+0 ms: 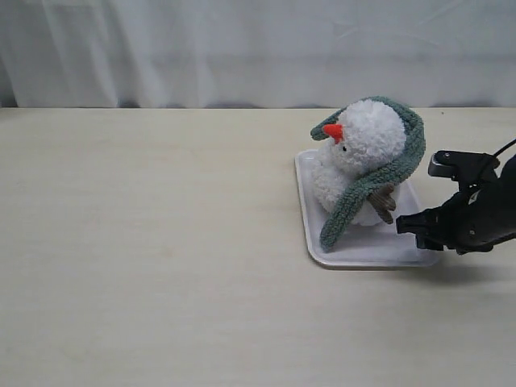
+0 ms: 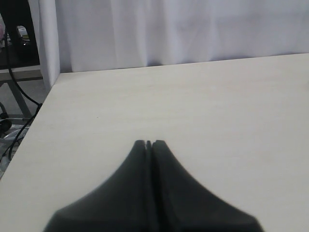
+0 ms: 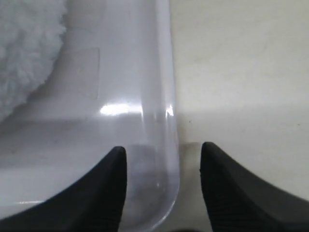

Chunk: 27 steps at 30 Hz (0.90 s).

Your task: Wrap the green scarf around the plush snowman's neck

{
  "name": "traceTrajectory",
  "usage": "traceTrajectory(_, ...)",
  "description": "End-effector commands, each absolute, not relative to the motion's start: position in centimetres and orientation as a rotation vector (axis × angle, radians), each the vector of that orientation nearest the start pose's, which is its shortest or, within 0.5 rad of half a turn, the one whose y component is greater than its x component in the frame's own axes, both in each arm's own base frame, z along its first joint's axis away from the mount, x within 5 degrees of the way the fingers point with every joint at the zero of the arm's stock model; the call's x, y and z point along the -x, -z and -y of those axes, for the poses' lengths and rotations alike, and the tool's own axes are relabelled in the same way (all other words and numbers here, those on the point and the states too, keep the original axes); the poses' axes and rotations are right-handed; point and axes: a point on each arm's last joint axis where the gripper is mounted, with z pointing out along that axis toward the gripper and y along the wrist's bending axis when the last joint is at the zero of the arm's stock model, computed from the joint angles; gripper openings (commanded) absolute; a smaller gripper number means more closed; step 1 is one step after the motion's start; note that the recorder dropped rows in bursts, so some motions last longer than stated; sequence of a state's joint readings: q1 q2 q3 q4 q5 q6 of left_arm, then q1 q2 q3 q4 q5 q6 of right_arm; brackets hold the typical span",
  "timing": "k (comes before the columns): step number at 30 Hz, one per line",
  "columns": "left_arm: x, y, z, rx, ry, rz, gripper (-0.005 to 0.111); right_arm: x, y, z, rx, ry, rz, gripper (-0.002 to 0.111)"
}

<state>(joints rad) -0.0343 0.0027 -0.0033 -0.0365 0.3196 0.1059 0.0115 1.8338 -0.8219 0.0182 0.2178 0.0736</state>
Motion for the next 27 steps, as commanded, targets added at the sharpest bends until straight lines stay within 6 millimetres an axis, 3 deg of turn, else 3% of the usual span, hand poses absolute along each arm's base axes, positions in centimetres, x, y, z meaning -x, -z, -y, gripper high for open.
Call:
traceTrajectory(1,-5.4,-18.5,0.3,-0.092,-0.013,-1.79,0.0,-32.7,-10.9,-0.1,-0.076,-0.025,-2.706,0.043)
traceTrajectory(8,-5.4,-18.5,0.3,-0.092,-0.013,-1.79,0.0,-32.7,-10.2,-0.1,0.168,0.028,-2.714,0.004)
traceTrajectory(12,-5.4,-18.5,0.3,-0.092,-0.013,-1.79,0.0,-33.0,-10.1,-0.5,0.327,0.06,-2.679,0.004)
traceTrajectory(23,-5.4,-18.5,0.3,-0.092,-0.013,-1.79,0.0,-33.9,-10.9,-5.5,1.145,0.245,-2.266,0.004)
traceTrajectory(25,-5.4,-18.5,0.3,-0.092,-0.013,-1.79,0.0,-34.1,-11.1,-6.1,1.193,0.273,-2.193,0.004)
traceTrajectory(27,-5.4,-18.5,0.3,-0.092,-0.013,-1.79,0.0,-34.4,-11.4,-6.2,1.128,0.271,-2.175,0.004)
